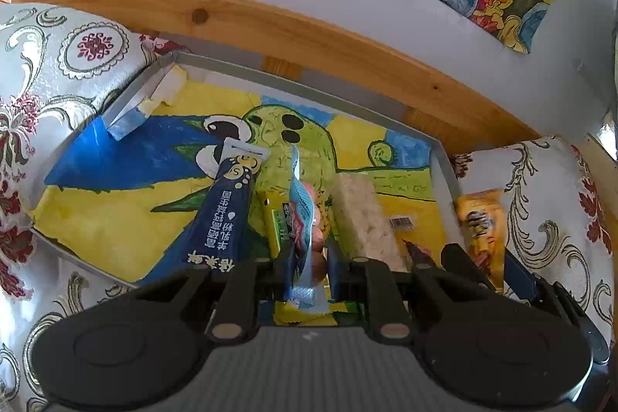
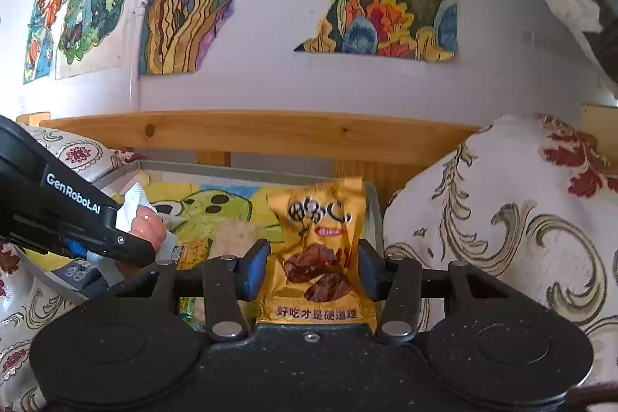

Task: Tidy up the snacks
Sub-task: 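Carry the held snacks with both grippers over the grey tray, then lower the snacks into the tray and open both grippers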

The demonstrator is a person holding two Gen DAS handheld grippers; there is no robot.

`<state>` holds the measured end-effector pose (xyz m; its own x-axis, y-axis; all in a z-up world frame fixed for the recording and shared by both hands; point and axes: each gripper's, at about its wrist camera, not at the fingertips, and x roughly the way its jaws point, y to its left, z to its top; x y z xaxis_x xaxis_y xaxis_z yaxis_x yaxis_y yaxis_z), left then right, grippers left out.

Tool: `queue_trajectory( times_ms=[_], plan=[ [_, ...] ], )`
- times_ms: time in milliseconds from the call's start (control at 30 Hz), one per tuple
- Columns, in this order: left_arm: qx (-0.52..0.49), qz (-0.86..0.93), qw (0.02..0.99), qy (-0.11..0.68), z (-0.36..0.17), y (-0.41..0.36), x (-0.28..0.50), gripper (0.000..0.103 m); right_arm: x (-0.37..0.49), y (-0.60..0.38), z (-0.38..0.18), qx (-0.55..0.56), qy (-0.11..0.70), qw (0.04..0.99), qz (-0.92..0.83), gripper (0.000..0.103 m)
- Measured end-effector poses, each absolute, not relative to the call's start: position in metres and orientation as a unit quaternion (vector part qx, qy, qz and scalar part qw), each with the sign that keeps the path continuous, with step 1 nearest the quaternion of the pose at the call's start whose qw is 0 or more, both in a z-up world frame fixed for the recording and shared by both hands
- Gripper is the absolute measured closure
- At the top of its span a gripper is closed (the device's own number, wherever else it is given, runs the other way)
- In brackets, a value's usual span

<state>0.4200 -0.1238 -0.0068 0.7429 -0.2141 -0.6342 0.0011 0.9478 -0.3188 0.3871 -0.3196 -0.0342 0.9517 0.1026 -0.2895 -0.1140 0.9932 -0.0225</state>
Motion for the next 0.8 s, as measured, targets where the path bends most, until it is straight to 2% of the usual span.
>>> queue_trajectory(
  times_ms=[267,433,500,600,700,767,800],
  plan=[
    [-0.129,-0.060,0.923,0.358,-0.010,-0.130,0.425,0.084,0.394,-0.325,-0.040,-0.008,0.159,0.986,0.046,0.051],
    [-0.119,-0.052,0.926,0.353,-0.006,-0.132,0.422,0.081,0.391,-0.326,-0.040,-0.009,0.155,0.987,0.044,0.033],
    [-0.122,-0.052,0.927,0.352,-0.004,-0.130,0.420,0.073,0.388,-0.327,-0.038,-0.010,0.149,0.988,0.044,0.025],
    [-0.126,-0.046,0.930,0.343,0.000,-0.127,0.413,0.066,0.382,-0.328,-0.033,-0.010,0.139,0.989,0.039,0.020],
    [-0.133,-0.040,0.934,0.330,0.005,-0.122,0.403,0.052,0.374,-0.330,-0.027,-0.009,0.133,0.990,0.034,0.014],
    [-0.135,-0.033,0.938,0.319,0.010,-0.119,0.396,0.030,0.367,-0.332,-0.023,-0.003,0.133,0.990,0.037,0.010],
    [-0.137,-0.028,0.940,0.311,0.013,-0.117,0.391,0.024,0.363,-0.333,-0.021,0.002,0.132,0.990,0.039,0.008]
  ],
)
